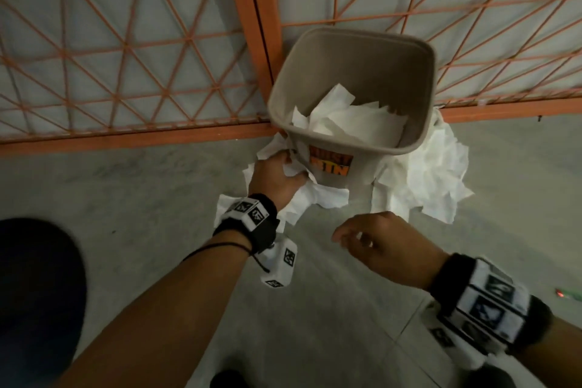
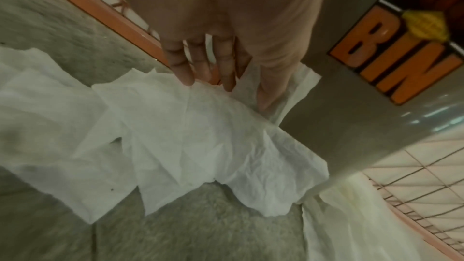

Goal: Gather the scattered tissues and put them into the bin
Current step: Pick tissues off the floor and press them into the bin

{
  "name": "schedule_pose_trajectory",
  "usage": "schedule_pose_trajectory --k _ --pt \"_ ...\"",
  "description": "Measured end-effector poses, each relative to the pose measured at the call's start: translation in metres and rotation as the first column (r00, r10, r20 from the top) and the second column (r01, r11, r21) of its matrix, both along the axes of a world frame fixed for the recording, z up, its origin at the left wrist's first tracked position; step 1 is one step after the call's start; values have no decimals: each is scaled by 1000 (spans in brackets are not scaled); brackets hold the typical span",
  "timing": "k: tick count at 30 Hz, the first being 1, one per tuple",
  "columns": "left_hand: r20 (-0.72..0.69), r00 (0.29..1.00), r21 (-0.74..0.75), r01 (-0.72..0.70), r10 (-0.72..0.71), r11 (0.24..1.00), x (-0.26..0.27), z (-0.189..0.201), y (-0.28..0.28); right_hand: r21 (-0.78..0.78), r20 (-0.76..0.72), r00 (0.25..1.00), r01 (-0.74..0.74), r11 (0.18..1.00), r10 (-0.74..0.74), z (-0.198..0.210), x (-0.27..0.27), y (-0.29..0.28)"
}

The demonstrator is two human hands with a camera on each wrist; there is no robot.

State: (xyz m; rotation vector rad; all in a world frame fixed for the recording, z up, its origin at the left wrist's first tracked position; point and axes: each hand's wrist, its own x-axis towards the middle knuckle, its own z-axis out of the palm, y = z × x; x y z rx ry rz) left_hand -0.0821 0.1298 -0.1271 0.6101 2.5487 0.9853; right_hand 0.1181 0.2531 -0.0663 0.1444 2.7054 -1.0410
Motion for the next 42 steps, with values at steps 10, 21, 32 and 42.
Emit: schedule_pose_trajectory --k 10,21,32,42 --pt "-96 995 34 3 1 999 3 19 -7 -347 382 826 544 764 -415 -74 -39 -8" --pt "316 930 31 189 -189 981 54 21 -55 -713 498 748 641 284 -440 -76 -58 -20" --pt "453 877 163 100 -164 982 105 27 -85 -759 536 827 561 332 -172 -66 -31 -26" --pt "326 918 202 166 -227 965 103 76 -96 -648 390 855 518 558 -340 -22 0 14"
